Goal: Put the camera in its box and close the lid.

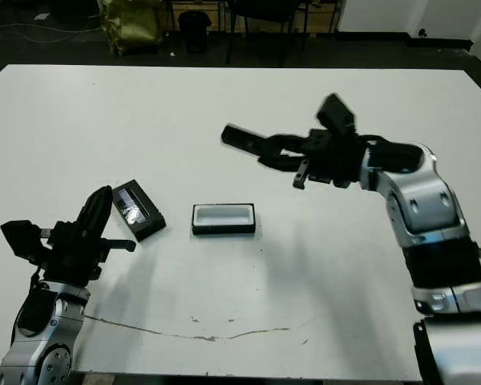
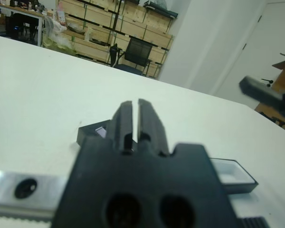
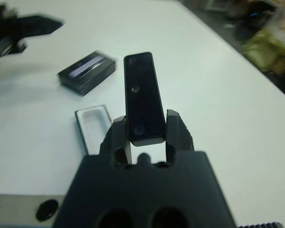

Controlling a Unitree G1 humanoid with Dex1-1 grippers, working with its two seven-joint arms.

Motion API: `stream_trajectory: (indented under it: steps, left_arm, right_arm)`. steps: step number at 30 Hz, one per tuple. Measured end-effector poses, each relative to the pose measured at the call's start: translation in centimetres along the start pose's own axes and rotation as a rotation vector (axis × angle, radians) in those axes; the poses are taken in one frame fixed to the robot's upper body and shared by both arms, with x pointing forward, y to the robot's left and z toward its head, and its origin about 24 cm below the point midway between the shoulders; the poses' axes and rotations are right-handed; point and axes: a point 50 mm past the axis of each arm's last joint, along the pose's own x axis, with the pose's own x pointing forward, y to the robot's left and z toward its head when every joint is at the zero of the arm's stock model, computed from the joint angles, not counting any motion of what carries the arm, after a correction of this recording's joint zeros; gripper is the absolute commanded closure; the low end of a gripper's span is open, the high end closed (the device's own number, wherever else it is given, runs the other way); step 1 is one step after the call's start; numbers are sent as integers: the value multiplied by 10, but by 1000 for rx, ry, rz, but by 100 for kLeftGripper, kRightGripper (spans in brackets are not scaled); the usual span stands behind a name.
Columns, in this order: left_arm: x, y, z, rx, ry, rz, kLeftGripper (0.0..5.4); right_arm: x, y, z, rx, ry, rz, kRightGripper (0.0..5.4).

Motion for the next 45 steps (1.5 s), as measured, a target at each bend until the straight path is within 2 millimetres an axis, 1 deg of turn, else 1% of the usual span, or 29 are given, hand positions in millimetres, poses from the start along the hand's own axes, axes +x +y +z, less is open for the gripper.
stream_trajectory:
  steps: [3, 8, 12, 16, 25, 37, 42, 45]
  left_arm:
    - [0, 0, 0, -1, 1, 1, 540]
    - [-1, 0, 0, 0, -1, 0, 540]
    - [-1, 0, 0, 1, -7, -2, 540]
    - [-1, 1, 0, 1, -7, -3, 540]
    - [-1, 1, -1, 1, -7, -2, 540]
    - [-1, 1, -2, -3, -3, 1, 540]
    - [-2, 1, -3, -4, -1, 1, 540]
    - [-2, 1, -3, -4, 0, 2, 540]
  right_arm:
    - [9, -2, -5, -4, 61, 71, 502]
    - [22, -1, -10, 28, 112, 207, 502]
    - [28, -1, -9, 44, 118, 311, 502]
    - [31, -1, -8, 32, 105, 364, 502]
    - [31, -2, -6, 30, 112, 394, 502]
    - [38, -2, -3, 3, 156, 331, 502]
    - [40, -1, -2, 2, 155, 330, 502]
    - [43, 0, -6, 24, 156, 340, 502]
